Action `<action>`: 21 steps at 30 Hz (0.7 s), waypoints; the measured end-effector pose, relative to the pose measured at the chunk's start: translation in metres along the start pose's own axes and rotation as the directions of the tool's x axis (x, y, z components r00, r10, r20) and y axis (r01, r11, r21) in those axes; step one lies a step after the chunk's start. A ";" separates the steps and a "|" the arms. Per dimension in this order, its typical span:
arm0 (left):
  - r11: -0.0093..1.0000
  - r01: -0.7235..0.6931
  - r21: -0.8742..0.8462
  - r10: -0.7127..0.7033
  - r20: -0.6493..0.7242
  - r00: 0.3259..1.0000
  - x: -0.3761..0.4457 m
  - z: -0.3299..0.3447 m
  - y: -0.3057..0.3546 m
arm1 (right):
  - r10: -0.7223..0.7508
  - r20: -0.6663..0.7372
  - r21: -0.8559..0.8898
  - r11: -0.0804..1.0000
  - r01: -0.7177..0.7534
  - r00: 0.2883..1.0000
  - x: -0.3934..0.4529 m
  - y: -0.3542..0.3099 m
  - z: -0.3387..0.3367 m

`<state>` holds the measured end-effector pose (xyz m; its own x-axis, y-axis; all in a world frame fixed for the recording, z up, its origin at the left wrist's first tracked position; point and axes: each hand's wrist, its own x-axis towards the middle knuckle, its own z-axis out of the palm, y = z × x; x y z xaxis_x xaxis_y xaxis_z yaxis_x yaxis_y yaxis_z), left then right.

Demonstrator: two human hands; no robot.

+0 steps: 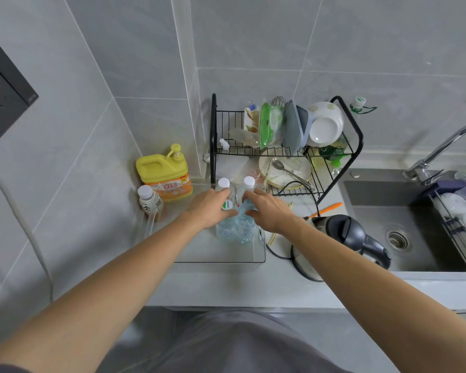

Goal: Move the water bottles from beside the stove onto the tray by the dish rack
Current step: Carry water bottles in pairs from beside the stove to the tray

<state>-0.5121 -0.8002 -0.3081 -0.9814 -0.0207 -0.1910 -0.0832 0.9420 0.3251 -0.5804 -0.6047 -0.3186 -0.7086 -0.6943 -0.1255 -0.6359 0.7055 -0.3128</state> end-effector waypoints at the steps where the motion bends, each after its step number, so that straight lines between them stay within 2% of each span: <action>1: 0.999 -0.028 0.026 0.027 0.016 1.000 -0.001 -0.003 -0.001 | 0.004 0.003 0.003 1.000 -0.004 1.000 0.000 0.000 -0.001; 5: 0.992 -0.101 0.076 0.101 0.007 0.995 -0.003 -0.011 0.001 | 0.023 0.002 0.009 1.000 -0.023 1.000 -0.001 0.002 -0.001; 11: 0.996 -0.084 -0.010 0.083 -0.013 0.996 -0.006 0.000 0.003 | 0.018 -0.010 0.021 1.000 -0.018 1.000 -0.004 0.005 -0.003; 21: 0.998 -0.069 0.005 0.069 -0.046 0.997 -0.014 -0.003 0.003 | 0.037 0.024 0.037 0.999 -0.038 0.999 -0.006 -0.001 -0.008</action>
<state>-0.4996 -0.7980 -0.3014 -0.9917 0.0292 -0.1249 -0.0142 0.9428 0.3331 -0.5776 -0.5997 -0.3102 -0.7239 -0.6711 -0.1596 -0.5970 0.7254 -0.3427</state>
